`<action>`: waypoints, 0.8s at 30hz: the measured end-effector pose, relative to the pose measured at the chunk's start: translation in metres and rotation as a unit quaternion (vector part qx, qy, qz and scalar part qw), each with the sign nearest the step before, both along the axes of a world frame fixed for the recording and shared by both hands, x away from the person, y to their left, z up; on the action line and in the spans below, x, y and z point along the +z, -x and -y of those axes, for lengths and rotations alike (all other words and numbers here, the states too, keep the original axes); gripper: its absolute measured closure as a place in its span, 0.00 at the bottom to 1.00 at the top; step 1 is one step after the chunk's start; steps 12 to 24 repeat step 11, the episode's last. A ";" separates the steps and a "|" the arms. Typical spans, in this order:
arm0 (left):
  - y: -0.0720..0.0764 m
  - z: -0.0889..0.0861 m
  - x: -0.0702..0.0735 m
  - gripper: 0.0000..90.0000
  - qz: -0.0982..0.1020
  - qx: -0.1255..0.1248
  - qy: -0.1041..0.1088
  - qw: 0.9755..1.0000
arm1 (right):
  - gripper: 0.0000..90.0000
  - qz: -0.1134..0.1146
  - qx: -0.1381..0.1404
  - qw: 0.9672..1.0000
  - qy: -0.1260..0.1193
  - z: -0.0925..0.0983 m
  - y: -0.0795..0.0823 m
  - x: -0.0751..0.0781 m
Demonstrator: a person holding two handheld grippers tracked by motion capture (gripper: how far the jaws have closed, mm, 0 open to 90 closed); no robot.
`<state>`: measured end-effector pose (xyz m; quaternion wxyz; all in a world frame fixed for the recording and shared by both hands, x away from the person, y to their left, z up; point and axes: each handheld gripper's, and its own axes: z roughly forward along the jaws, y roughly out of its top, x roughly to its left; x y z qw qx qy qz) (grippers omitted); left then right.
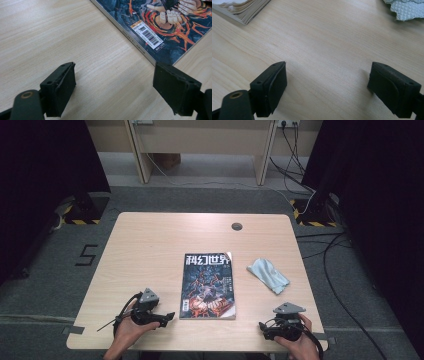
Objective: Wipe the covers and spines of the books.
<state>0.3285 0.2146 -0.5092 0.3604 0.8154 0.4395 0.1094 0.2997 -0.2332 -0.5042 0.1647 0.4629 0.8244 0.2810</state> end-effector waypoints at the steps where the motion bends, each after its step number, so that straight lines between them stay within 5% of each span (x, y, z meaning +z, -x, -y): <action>1: 0.000 0.000 0.000 0.20 0.000 0.000 0.000 1.000 | 0.17 0.000 0.000 1.000 0.000 0.000 0.000 0.000; 24: 0.000 0.000 0.000 0.20 0.000 0.000 -0.001 1.000 | 0.17 0.000 0.001 1.000 0.000 0.000 0.000 0.000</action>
